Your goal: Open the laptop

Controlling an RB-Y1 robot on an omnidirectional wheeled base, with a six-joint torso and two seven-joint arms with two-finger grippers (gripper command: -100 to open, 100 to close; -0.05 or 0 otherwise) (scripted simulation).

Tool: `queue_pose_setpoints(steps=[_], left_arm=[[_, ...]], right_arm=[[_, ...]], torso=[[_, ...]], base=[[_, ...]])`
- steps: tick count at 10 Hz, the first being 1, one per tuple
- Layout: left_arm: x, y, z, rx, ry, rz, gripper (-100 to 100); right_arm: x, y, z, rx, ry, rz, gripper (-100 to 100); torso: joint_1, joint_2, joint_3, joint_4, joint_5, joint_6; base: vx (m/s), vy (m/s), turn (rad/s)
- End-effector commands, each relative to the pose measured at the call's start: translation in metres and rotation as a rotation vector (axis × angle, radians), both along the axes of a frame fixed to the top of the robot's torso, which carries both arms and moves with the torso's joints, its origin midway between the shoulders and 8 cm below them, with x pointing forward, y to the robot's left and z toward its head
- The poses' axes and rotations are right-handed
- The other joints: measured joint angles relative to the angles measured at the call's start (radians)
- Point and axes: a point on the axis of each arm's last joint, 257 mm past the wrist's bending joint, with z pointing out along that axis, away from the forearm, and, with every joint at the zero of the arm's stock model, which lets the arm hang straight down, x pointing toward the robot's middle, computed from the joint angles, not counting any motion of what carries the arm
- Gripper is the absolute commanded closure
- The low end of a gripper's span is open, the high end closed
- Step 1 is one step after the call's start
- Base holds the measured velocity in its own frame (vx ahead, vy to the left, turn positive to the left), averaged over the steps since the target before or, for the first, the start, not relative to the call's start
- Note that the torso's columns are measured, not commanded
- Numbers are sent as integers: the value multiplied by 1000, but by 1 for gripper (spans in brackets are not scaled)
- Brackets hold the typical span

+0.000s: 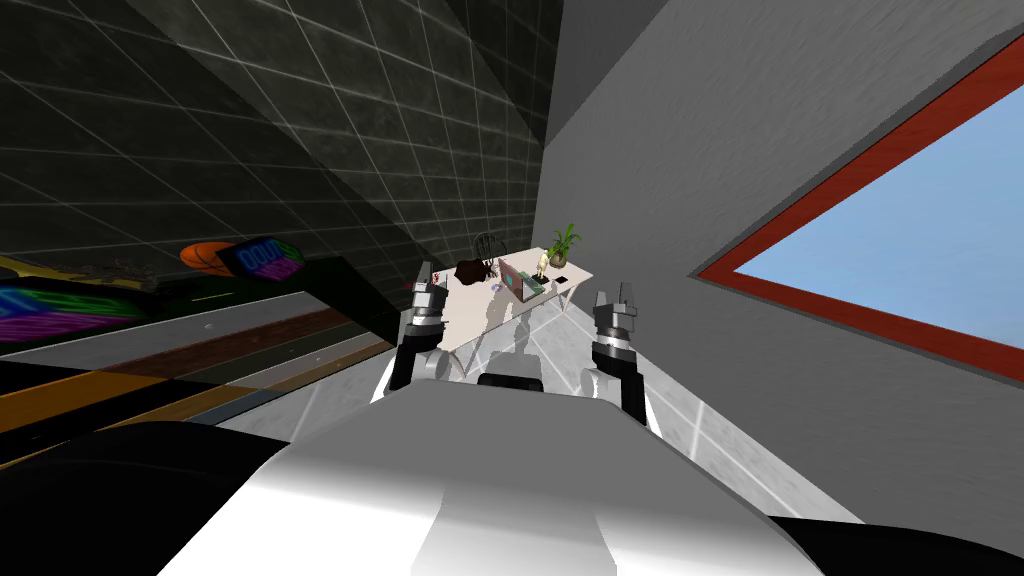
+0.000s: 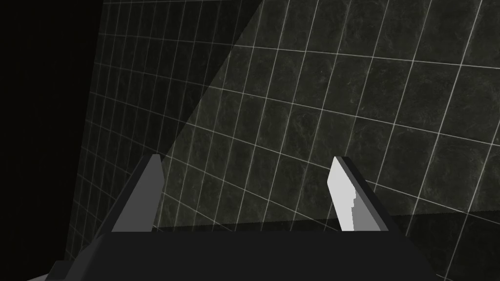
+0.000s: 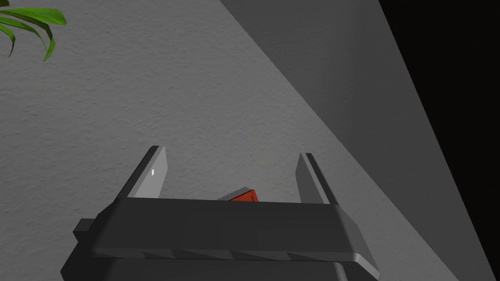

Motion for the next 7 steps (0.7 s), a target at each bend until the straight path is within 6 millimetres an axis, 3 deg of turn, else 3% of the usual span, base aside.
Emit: queue_pose_setpoints(steps=[1,7], left_arm=[[0,0,0,0,0,0,0],[0,0,0,0,0,0,0]], right_arm=[[0,0,0,0,0,0,0],[0,0,0,0,0,0,0]], torso=[[0,40,-82,41,0,0],[0,470,-939,470,0,0]], base=[[0,0,0],[0,0,0]])
